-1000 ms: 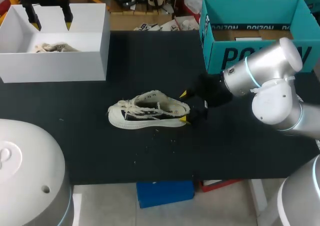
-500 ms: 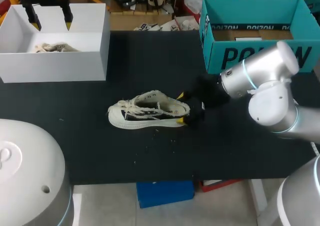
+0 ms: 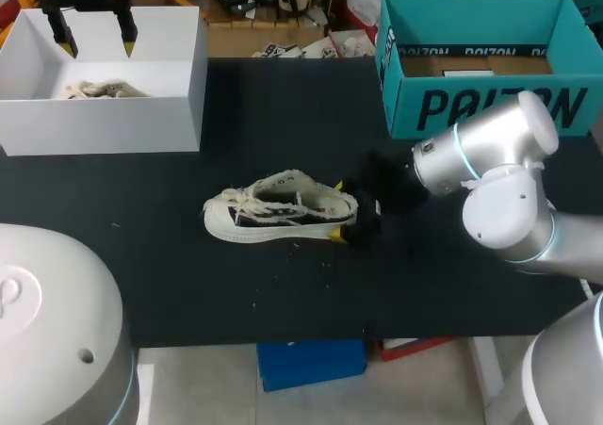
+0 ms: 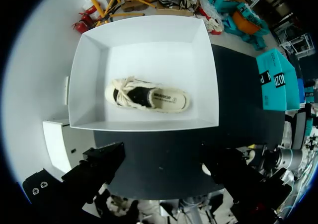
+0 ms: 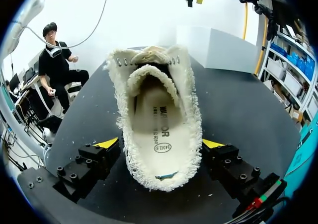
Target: Take the shoe out of the shoebox, open the shoe tongue, remove and reinsert the insole, then place the shoe into the shoebox
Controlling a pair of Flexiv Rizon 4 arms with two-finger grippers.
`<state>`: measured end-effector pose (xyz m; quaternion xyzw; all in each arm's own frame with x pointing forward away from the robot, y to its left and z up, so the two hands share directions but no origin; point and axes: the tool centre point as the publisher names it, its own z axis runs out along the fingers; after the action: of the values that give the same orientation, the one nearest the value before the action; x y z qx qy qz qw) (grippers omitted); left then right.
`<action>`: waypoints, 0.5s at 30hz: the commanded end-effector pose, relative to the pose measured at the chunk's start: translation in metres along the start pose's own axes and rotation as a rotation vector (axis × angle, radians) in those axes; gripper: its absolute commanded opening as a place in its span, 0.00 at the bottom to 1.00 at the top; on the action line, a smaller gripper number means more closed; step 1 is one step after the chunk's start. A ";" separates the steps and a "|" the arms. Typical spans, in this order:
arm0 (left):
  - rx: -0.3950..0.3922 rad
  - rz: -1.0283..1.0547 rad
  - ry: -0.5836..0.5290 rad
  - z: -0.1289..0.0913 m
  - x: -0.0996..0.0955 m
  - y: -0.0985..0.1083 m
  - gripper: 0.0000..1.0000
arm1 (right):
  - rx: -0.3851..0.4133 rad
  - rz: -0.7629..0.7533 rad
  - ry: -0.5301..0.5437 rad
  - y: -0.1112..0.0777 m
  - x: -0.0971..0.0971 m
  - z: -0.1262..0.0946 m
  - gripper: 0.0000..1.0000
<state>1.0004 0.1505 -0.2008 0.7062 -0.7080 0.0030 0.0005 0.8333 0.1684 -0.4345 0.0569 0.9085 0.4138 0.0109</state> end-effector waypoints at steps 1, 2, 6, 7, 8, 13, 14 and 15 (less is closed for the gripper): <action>-0.002 -0.001 -0.002 -0.001 0.000 0.000 1.00 | -0.001 0.003 -0.003 -0.004 -0.001 0.004 1.00; -0.002 -0.001 -0.002 -0.001 0.000 0.000 1.00 | -0.001 0.005 -0.004 -0.006 -0.001 0.004 1.00; -0.002 -0.001 -0.002 -0.001 0.000 0.000 1.00 | -0.005 0.010 -0.007 -0.009 -0.004 0.007 1.00; -0.002 -0.001 -0.002 -0.001 0.000 0.000 1.00 | -0.007 0.010 -0.008 -0.010 -0.005 0.008 1.00; -0.002 -0.001 -0.002 -0.001 0.000 0.000 1.00 | -0.008 0.010 -0.008 -0.010 -0.006 0.008 1.00; -0.002 -0.001 -0.002 -0.001 0.000 0.000 1.00 | -0.011 0.005 -0.007 -0.010 -0.009 0.008 1.00; -0.002 -0.001 -0.002 -0.001 0.000 0.000 1.00 | -0.012 0.004 -0.006 -0.010 -0.010 0.008 1.00; -0.002 -0.001 -0.002 -0.001 0.000 0.000 1.00 | -0.012 0.002 -0.005 -0.010 -0.010 0.007 1.00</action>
<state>1.0004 0.1505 -0.2008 0.7062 -0.7080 0.0030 0.0005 0.8403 0.1659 -0.4459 0.0600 0.9061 0.4185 0.0150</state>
